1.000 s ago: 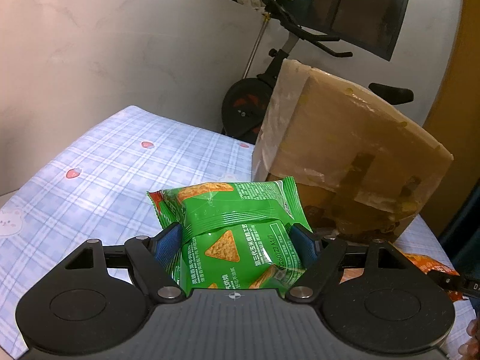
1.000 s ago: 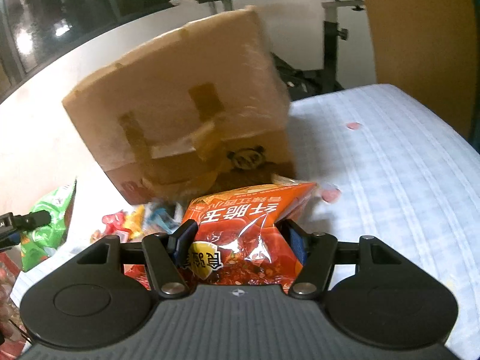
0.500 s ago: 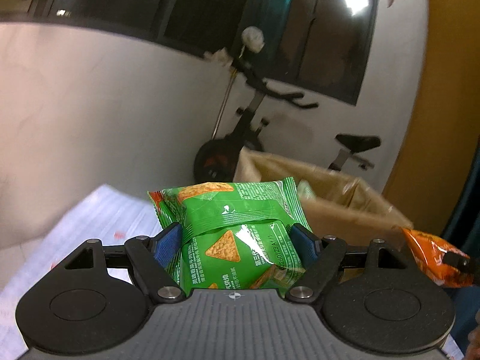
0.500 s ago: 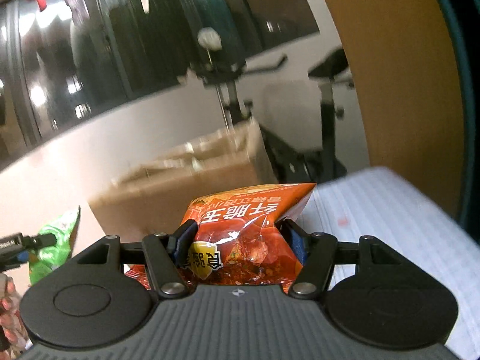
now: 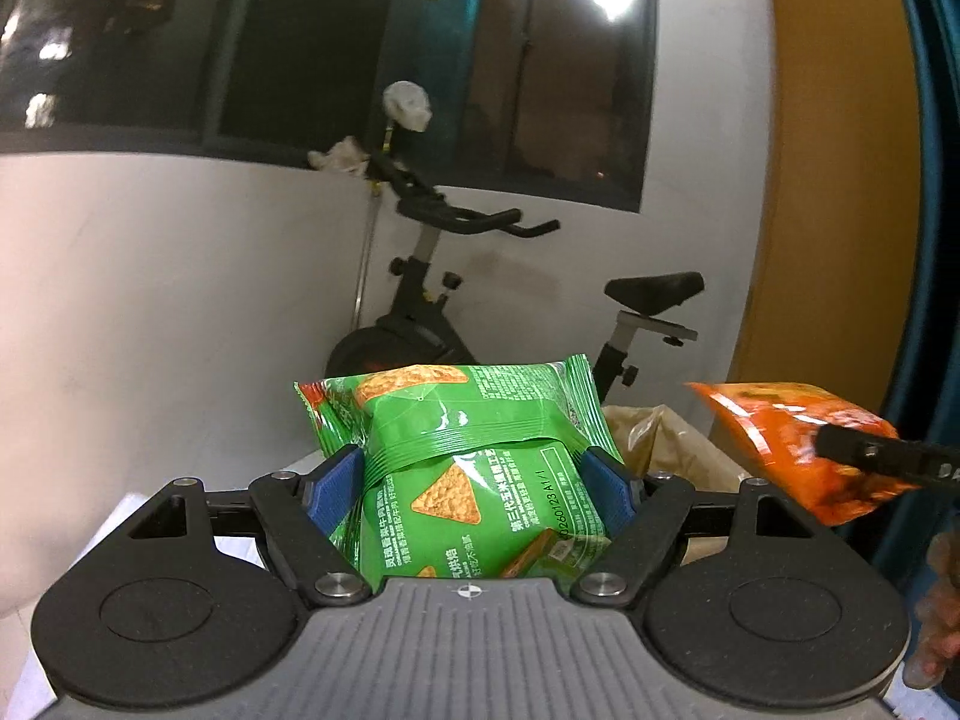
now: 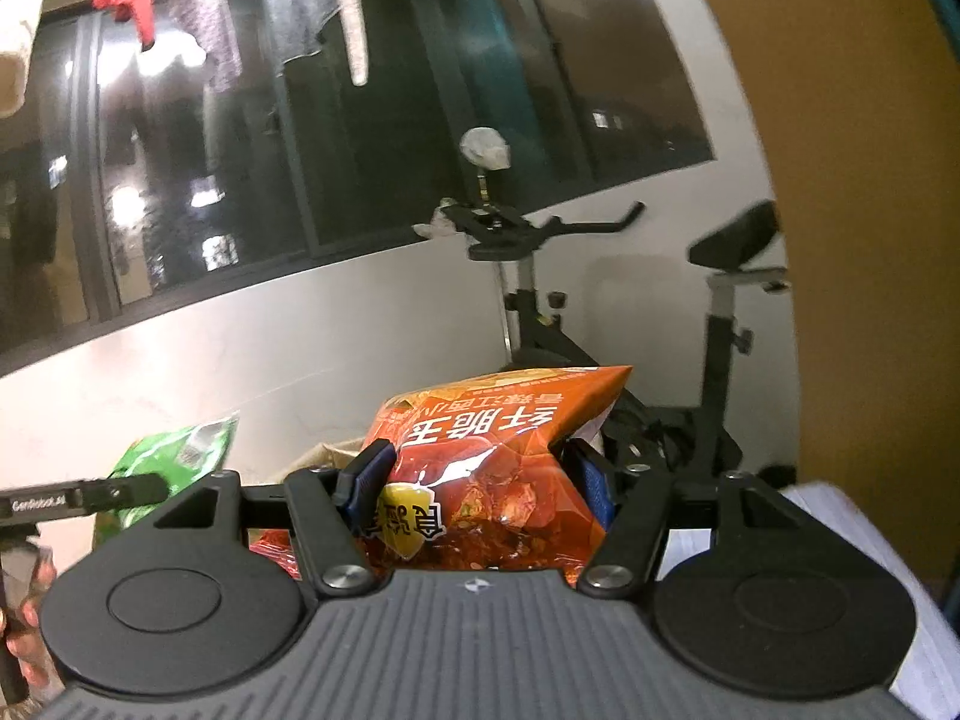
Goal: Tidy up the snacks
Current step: 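Lift the green and orange-red chip bags up over the box, then open both tools to drop the chip bags into the box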
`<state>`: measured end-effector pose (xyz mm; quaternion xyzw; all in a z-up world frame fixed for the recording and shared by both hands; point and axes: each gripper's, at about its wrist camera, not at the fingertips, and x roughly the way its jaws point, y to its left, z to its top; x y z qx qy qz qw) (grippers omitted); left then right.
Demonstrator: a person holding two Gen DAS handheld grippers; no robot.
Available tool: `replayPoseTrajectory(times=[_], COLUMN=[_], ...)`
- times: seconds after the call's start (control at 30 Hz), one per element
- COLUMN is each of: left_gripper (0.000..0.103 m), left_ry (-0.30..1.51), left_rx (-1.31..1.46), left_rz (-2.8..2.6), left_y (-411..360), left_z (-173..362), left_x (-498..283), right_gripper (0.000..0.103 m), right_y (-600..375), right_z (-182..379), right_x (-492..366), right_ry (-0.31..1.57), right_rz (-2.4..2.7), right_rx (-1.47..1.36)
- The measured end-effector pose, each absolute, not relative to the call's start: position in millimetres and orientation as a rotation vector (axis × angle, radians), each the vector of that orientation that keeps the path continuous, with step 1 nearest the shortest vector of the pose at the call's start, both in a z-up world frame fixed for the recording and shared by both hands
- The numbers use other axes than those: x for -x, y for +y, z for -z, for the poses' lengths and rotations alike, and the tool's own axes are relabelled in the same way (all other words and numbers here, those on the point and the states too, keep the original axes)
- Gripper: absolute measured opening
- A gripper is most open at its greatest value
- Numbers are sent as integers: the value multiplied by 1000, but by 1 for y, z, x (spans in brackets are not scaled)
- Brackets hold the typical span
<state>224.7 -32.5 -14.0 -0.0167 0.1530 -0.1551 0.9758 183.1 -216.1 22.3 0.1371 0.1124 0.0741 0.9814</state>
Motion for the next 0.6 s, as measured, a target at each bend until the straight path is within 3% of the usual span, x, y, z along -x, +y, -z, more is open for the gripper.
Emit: replayPoseTrajectory(times=[0.6], left_gripper=[85], left_ry=[446], left_rx=[-112], left_rz=[318], left_y=[-75], left_z=[41], left_x=[-318], right_gripper=[65], right_y=[-187], right_z=[21], right_x=[-281], right_ry=[355], right_rz=[-124], right_rx=[-122])
